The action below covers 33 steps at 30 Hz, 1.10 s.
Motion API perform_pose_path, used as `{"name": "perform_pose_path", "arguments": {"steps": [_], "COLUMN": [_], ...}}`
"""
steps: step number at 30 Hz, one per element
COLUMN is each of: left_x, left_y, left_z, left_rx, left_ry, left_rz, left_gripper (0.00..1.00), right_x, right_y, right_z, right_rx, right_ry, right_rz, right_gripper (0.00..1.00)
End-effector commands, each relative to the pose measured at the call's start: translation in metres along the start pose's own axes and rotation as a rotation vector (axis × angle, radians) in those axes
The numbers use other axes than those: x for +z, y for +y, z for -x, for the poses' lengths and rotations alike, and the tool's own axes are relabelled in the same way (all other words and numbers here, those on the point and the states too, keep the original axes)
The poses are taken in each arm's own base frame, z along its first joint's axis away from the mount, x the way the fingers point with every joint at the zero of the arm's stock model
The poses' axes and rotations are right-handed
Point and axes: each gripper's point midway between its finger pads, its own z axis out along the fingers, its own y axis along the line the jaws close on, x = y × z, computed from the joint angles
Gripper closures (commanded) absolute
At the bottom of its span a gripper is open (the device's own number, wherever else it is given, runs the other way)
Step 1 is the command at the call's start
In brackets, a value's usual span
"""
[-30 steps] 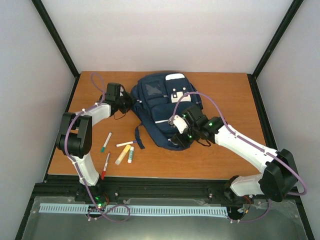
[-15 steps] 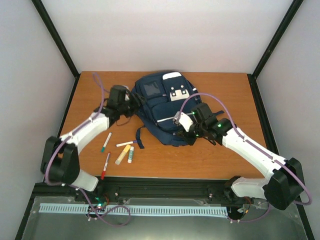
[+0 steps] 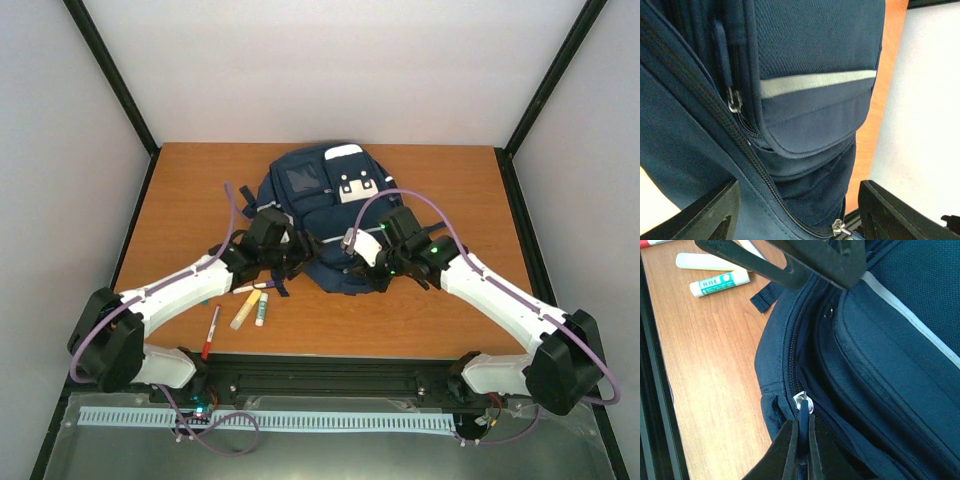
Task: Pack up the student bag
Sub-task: Zip the student bag at the center of the board.
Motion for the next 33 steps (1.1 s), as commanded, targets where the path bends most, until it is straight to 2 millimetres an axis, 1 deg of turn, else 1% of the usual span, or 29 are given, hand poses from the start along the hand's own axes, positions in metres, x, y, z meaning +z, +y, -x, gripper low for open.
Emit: {"name": "perform_pose_path", "arguments": {"steps": [1, 4, 8, 10, 13, 14, 15, 16, 20, 25, 28, 33], "left_x": [0.011, 0.025, 0.045, 0.054, 0.063, 0.064, 0.064, 0.063, 0.057, 0.049, 0.045, 0.035], "left_y": [-0.002, 0.003, 0.007, 0.008, 0.012, 0.014, 0.015, 0.017, 0.021, 0.035, 0.044, 0.054], "left_z": [-0.022, -0.024, -0.023, -0.022, -0.021, -0.021, -0.021, -0.02, -0.019, -0.021, -0.024, -0.024], "left_rx": [-0.07, -0.072, -0.068, -0.056, -0.044, -0.043, -0.038, -0.033, -0.017, -0.018, -0.022, -0.012], "left_ry": [0.082, 0.108, 0.117, 0.121, 0.127, 0.125, 0.122, 0.116, 0.092, 0.07, 0.072, 0.044], "left_rz": [-0.006, 0.006, 0.018, 0.026, 0.033, 0.038, 0.04, 0.045, 0.052, 0.072, 0.083, 0.102], "left_gripper": [0.33, 0.35, 0.45, 0.56, 0.8, 0.9, 0.96, 0.99, 0.99, 0.99, 0.99, 0.99], "right_x": [-0.007, 0.0, 0.008, 0.011, 0.016, 0.018, 0.02, 0.022, 0.028, 0.016, 0.006, -0.017], "right_y": [0.02, 0.028, 0.04, 0.041, 0.043, 0.045, 0.045, 0.044, 0.028, 0.02, 0.011, -0.009], "right_z": [0.013, 0.002, -0.011, -0.017, -0.025, -0.029, -0.034, -0.04, -0.065, -0.083, -0.088, -0.088], "right_rx": [-0.119, -0.148, -0.187, -0.196, -0.186, -0.18, -0.173, -0.165, -0.109, -0.04, -0.007, 0.055], "right_ry": [-0.065, -0.035, 0.003, 0.02, 0.059, 0.076, 0.095, 0.116, 0.211, 0.243, 0.233, 0.178], "right_rz": [0.056, 0.084, 0.136, 0.147, 0.172, 0.185, 0.189, 0.187, 0.112, 0.094, 0.062, -0.006], "right_gripper": [0.97, 0.97, 0.97, 0.97, 0.97, 0.97, 0.97, 0.97, 0.97, 0.97, 0.97, 0.97]}}
